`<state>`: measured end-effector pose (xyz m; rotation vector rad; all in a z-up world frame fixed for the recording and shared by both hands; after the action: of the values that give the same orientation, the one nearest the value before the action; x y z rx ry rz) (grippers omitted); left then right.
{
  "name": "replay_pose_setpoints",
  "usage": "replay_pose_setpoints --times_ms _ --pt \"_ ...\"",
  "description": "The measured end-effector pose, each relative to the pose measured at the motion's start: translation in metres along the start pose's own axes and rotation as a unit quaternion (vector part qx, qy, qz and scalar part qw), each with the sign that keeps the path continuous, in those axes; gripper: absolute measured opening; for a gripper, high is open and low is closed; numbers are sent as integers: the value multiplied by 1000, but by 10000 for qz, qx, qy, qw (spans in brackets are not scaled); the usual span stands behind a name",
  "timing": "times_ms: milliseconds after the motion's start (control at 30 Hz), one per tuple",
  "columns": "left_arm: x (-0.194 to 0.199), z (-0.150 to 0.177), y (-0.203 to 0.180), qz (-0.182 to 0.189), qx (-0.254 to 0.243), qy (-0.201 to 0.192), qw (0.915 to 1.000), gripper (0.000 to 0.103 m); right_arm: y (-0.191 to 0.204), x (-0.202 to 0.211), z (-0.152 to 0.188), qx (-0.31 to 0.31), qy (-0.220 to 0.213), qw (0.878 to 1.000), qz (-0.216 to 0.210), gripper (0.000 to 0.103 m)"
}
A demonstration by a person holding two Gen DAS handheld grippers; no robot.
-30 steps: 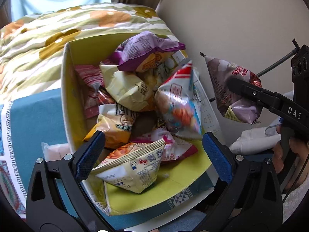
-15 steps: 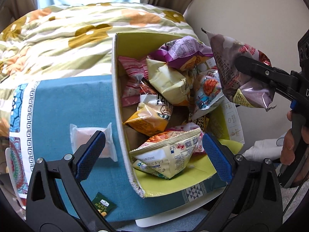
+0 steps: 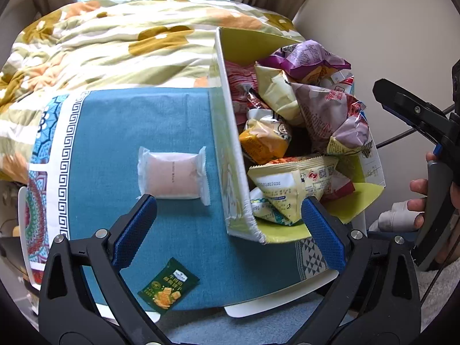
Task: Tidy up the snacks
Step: 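Release the blue bag into the box with the left tool while the right tool drops the Sponge bag in, then move the left tool to the white packet while the right tool moves to the green cracker packet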
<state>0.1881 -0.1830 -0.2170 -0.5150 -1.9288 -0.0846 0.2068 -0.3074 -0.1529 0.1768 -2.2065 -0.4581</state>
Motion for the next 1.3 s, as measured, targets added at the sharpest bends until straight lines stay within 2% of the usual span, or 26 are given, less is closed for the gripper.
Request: replay_pose_setpoints --times_ms 167,333,533,700,833,1000,1167,1300 --pt "19 10 21 -135 49 -100 9998 100 -2 14 7 -23 -118 9999 93 103" --pt "36 7 38 -199 -170 -258 9993 100 9 32 11 21 -223 9995 235 103" --pt "41 -2 56 -153 -860 -229 9959 100 31 47 25 13 -406 9977 534 103" --pt "29 -6 64 11 -1729 -30 9849 100 43 55 44 -300 -578 9940 881 103" --pt "10 -1 66 217 -2505 170 9677 100 52 58 65 -693 -668 9884 1175 103" --pt "-21 1 65 461 -3401 437 9383 100 61 52 101 -1165 -577 9792 1557 103" --pt "-62 4 56 614 -4291 705 8984 100 70 33 144 -1628 -382 9682 1861 103" --pt "-96 12 46 715 -4860 959 8657 100 76 9 177 -1972 -173 9616 1903 103"
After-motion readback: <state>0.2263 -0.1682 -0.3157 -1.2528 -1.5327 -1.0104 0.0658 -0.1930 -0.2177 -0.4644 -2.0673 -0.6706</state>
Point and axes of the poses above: each gripper's, at about its wrist camera, not at the fingertips, and x roughly against the way its jaws point, y to its left, z to its underside, the point moved 7 cm from there along -x, roughly the way its jaws point, and after that the axes turned 10 degrees about -x, right-handed, at the moved point
